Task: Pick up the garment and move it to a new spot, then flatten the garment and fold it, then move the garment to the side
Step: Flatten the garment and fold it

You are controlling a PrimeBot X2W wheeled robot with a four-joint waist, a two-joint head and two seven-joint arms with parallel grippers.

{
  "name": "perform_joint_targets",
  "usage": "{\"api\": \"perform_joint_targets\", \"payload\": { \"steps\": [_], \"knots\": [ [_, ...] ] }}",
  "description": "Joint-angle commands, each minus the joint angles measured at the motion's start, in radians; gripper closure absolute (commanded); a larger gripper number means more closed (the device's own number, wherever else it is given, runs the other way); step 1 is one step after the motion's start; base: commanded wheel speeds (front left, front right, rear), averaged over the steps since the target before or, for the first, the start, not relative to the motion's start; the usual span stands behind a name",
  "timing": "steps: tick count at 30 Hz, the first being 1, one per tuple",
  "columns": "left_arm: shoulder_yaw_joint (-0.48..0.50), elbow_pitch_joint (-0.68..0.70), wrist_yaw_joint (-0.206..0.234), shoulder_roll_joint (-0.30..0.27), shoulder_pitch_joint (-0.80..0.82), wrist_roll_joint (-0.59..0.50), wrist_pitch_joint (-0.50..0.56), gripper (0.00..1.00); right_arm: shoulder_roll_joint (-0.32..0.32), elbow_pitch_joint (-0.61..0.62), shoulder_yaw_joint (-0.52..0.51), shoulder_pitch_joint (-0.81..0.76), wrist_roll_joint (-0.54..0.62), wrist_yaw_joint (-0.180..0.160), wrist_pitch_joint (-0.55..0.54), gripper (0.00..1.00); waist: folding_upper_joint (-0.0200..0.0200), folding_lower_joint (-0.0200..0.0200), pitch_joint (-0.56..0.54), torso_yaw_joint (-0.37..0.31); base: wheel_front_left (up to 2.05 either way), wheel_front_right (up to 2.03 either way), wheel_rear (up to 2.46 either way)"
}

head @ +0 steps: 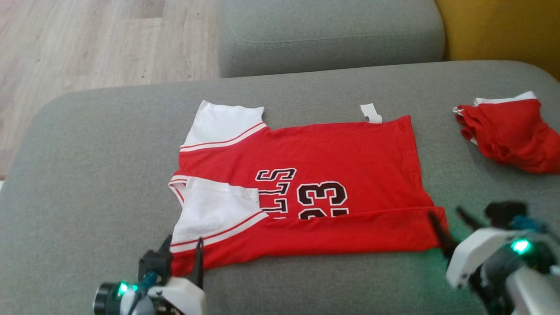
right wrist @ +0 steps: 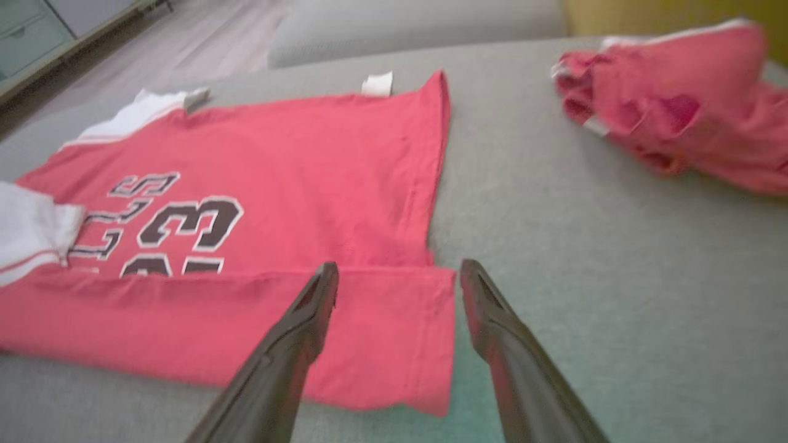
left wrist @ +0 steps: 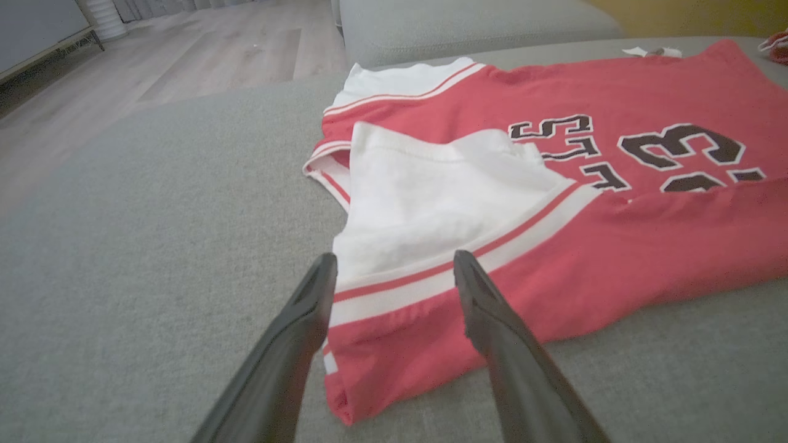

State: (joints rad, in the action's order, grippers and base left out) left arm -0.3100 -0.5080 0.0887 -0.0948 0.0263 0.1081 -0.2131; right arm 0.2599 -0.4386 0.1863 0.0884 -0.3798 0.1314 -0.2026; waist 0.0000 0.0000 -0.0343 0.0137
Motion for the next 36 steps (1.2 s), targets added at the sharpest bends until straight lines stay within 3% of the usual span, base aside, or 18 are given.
{"api": "perform_joint_targets", "payload": {
  "steps": [1, 4, 8, 13, 17, 23, 29, 36],
  "knots": [
    [0.04, 0.046, 0.01, -0.016, 0.06, 0.005, -0.012, 0.0, 0.03, 0.066, -0.009, 0.041, 0.003, -0.001, 0.005, 0.0, 0.0, 0.0, 0.002, -0.007, 0.0, 0.0, 0.0],
    [0.068, 0.101, 0.024, -0.018, 0.105, 0.019, -0.033, 0.0, 0.05, 0.178, -0.057, 0.077, 0.014, -0.001, 0.026, 0.0, 0.0, 0.0, 0.005, -0.018, 0.0, 0.0, 0.0],
    [0.087, 0.182, 0.012, -0.015, 0.155, 0.035, -0.046, 0.0, 0.067, 0.263, -0.087, 0.12, 0.042, -0.001, 0.077, 0.0, 0.0, 0.0, 0.006, -0.026, 0.0, 0.0, 0.0],
    [0.101, 0.288, -0.018, -0.005, 0.2, 0.045, -0.048, 0.0, 0.068, 0.303, -0.08, 0.157, 0.083, -0.001, 0.145, 0.0, 0.0, 0.0, 0.012, -0.033, 0.0, 0.0, 0.0],
    [0.1, 0.294, -0.046, 0.001, 0.216, 0.05, -0.048, 0.0, 0.046, 0.298, -0.067, 0.17, 0.11, -0.001, 0.175, 0.0, 0.0, 0.0, 0.02, -0.037, 0.0, 0.0, 0.0],
    [0.087, 0.211, -0.111, -0.021, 0.3, 0.064, -0.025, 0.0, 0.032, 0.277, -0.038, 0.194, 0.129, -0.001, 0.184, 0.0, 0.0, 0.0, 0.058, -0.046, 0.0, 0.0, 0.0],
    [0.049, 0.083, -0.192, -0.086, 0.503, 0.082, 0.136, 0.0, 0.05, 0.266, -0.009, 0.273, 0.14, -0.001, 0.174, 0.0, 0.0, 0.0, 0.153, -0.077, 0.0, 0.0, 0.0],
    [-0.072, -0.115, -0.218, -0.19, 0.787, 0.149, 0.302, 0.0, 0.079, 0.257, 0.078, 0.423, 0.135, -0.001, 0.165, 0.0, 0.0, 0.0, 0.285, -0.159, 0.0, 0.0, 0.0]
  ]
}}
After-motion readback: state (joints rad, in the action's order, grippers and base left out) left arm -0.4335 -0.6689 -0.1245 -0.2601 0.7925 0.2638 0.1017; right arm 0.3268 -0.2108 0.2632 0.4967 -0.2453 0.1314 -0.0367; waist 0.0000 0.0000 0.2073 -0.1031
